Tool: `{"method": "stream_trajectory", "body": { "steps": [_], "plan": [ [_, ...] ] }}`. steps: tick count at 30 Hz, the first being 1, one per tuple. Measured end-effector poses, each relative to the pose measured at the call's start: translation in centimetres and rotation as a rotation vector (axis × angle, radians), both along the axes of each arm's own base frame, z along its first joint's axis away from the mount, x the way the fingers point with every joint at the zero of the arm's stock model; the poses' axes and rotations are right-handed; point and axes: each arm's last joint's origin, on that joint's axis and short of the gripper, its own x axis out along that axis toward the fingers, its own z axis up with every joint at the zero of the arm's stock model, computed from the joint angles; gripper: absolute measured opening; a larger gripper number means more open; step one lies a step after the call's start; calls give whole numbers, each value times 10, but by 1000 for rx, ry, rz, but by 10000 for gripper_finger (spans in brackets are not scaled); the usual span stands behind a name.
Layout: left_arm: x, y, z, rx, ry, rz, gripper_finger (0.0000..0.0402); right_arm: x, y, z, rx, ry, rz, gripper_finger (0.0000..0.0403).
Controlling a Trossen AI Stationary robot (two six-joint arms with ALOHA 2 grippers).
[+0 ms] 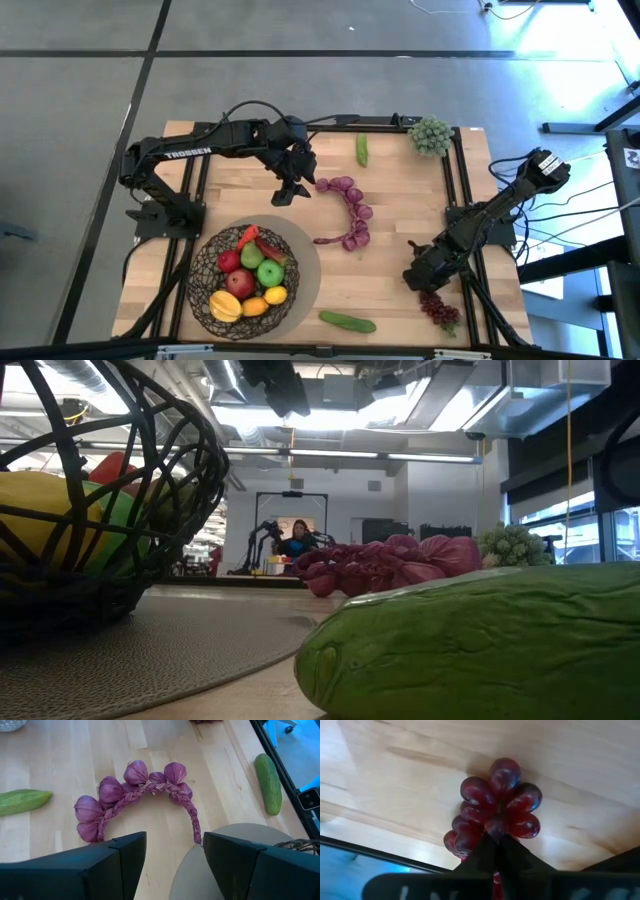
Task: Build produce basket
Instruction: Put the red grapes into the black wire basket
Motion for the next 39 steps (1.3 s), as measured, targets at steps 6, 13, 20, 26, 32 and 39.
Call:
{"method": "stream_trajectory", "body": {
  "steps": [6, 13, 20, 26, 32, 39],
  "plan": [
    [0, 0, 0, 0, 1, 0, 187, 4, -1, 1, 11, -43, 11, 2],
    [0, 0, 0, -1, 1, 1, 187, 22, -5, 14, -13, -170, 1, 1],
    [-6, -1, 3, -12, 13, 25, 187, 51, -13, 42, -60, -339, -11, 0],
    [-17, -4, 9, -7, 38, 40, 187, 70, -25, 77, -139, -374, -33, 0],
    [-31, -7, 14, -13, 76, 43, 187, 78, -38, 119, -270, -365, -16, 0],
    [-43, -10, 20, -13, 93, 46, 187, 86, -54, 170, -457, -482, -2, 0]
  ]
}}
